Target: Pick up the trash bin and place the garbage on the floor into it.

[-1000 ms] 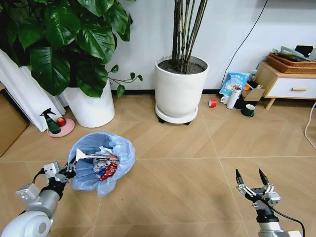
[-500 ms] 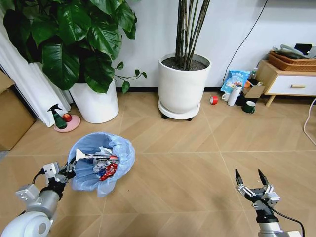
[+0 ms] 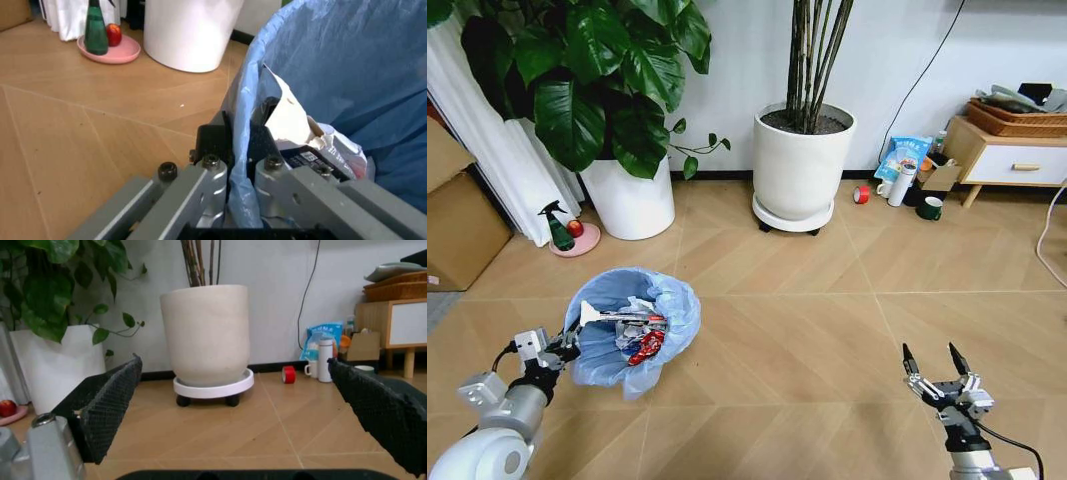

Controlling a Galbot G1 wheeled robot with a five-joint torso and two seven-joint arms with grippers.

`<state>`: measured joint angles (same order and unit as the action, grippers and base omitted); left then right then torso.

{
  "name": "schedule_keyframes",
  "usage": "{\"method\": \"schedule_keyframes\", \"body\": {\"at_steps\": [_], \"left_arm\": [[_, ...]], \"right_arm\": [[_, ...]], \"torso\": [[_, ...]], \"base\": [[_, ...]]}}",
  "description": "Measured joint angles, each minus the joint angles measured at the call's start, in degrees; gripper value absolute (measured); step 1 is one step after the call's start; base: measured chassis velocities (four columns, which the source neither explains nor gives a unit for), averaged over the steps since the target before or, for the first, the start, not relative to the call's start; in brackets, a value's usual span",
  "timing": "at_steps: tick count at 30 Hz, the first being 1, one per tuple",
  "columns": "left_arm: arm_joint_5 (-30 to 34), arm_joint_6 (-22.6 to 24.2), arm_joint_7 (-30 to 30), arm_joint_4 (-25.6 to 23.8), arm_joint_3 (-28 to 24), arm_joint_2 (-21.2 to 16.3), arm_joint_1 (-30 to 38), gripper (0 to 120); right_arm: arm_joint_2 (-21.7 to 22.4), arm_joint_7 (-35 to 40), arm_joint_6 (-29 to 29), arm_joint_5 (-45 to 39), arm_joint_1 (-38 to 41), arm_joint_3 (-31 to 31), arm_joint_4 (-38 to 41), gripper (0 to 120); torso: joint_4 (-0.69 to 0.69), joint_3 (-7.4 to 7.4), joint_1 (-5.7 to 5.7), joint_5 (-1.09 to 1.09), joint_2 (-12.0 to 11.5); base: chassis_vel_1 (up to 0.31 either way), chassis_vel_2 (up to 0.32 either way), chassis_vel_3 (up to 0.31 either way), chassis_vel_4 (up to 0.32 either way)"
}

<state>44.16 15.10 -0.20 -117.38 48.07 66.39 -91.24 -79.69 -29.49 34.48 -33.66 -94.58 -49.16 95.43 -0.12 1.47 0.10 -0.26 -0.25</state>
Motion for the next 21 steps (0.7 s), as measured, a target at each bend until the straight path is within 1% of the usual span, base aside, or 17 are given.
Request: {"method": "schedule_keyframes", "body": {"at_steps": [21], "left_arm": [[0.19,0.02,-0.04,0.07,-0.03,-0.26,0.15,0]], "right_arm": [[-0.51,-0.03,0.10,-0.03,0.27,0.18,-0.42,100]], "torso": [[0.00,0.00,0.00,0.00,0.00]], "base": [[0.133,-0.059,-0.134,0.062]]}}
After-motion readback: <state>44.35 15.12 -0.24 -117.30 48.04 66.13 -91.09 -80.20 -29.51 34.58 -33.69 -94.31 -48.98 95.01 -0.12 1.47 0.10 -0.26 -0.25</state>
